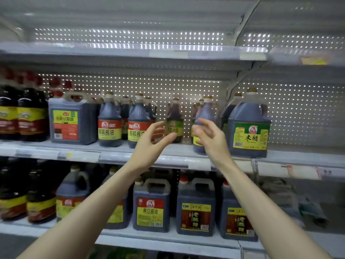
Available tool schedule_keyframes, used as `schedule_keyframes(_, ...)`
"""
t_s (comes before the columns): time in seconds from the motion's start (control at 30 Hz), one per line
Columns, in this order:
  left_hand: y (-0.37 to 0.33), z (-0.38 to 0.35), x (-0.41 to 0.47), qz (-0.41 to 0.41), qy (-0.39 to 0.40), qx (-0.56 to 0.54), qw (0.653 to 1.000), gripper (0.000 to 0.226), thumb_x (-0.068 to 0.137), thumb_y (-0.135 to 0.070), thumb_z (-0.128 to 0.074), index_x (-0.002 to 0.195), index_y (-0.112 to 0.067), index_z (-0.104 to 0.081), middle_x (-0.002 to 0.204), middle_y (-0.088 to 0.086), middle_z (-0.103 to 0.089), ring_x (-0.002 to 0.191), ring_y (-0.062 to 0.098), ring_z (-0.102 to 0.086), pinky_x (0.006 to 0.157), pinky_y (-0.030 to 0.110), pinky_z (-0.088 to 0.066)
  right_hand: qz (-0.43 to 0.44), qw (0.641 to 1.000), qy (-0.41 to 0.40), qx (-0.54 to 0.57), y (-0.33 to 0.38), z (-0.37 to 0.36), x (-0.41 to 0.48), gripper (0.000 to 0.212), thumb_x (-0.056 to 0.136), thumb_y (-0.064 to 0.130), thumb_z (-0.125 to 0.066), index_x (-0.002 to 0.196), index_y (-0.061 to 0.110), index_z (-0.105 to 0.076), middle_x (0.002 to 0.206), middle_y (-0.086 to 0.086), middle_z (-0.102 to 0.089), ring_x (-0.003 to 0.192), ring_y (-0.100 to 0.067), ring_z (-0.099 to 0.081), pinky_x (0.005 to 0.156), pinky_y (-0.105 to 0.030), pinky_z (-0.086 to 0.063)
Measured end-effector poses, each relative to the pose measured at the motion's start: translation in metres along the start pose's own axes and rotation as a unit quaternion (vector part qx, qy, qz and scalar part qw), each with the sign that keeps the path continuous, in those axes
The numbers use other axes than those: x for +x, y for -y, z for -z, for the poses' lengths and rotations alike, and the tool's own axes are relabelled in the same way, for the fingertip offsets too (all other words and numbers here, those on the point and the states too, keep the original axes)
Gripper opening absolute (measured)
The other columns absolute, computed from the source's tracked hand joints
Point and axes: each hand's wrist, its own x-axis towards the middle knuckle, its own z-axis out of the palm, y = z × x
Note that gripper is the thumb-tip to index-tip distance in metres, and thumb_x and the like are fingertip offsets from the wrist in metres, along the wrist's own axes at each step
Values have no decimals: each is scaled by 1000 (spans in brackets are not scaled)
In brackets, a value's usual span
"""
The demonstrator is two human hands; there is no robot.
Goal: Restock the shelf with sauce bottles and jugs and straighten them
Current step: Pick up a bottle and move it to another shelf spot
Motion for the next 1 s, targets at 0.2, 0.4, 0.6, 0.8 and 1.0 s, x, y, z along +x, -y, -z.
schedule_keyframes(0.2, -20, 53, -57, 23, -89, 41, 995, 58, 77, -50, -70, 128, -32, -49, 122, -4, -60, 111, -1, -55, 87, 14, -43, 12, 993, 100, 63, 21, -48, -26, 36, 87, 31, -67, 120, 25, -54, 107, 9, -66, 108, -14, -63, 97, -39, -50)
schedule_keyframes(0.4, -50, 123, -138, 70, -165, 113, 977, 56, 76, -50, -67, 126, -34, -48, 117, -9, -61, 111, 1, -57, 92, 23, -46, -7, 971, 193, 142, 34, -119, -67, 31, 88, 32, -67, 116, 28, -55, 105, 7, -68, 106, -15, -64, 91, -32, -50)
schedule_keyframes(0.6, -82, 225, -215, 105, -265, 202, 937, 62, 78, -51, -70, 131, -28, -49, 120, -2, -61, 113, 7, -57, 91, 23, -47, -17, 927, 300, 223, 79, -227, -120, 41, 87, 37, -62, 125, 25, -52, 111, 2, -65, 109, -17, -62, 88, -29, -50)
schedule_keyframes(0.8, -92, 329, -272, 110, -330, 245, 905, 65, 76, -52, -67, 133, -28, -48, 117, -5, -62, 109, 1, -57, 85, 14, -44, 9, 900, 354, 255, 119, -345, -160, 33, 90, 35, -61, 121, 28, -53, 108, 6, -68, 105, -10, -64, 92, -32, -51)
schedule_keyframes(1.0, -83, 474, -315, 120, -344, 278, 889, 68, 67, -61, -65, 127, -34, -49, 114, -9, -63, 107, -2, -59, 87, 17, -46, 9, 889, 368, 273, 154, -501, -193, 34, 92, 33, -62, 125, 26, -55, 106, 9, -68, 103, -10, -65, 91, -33, -53)
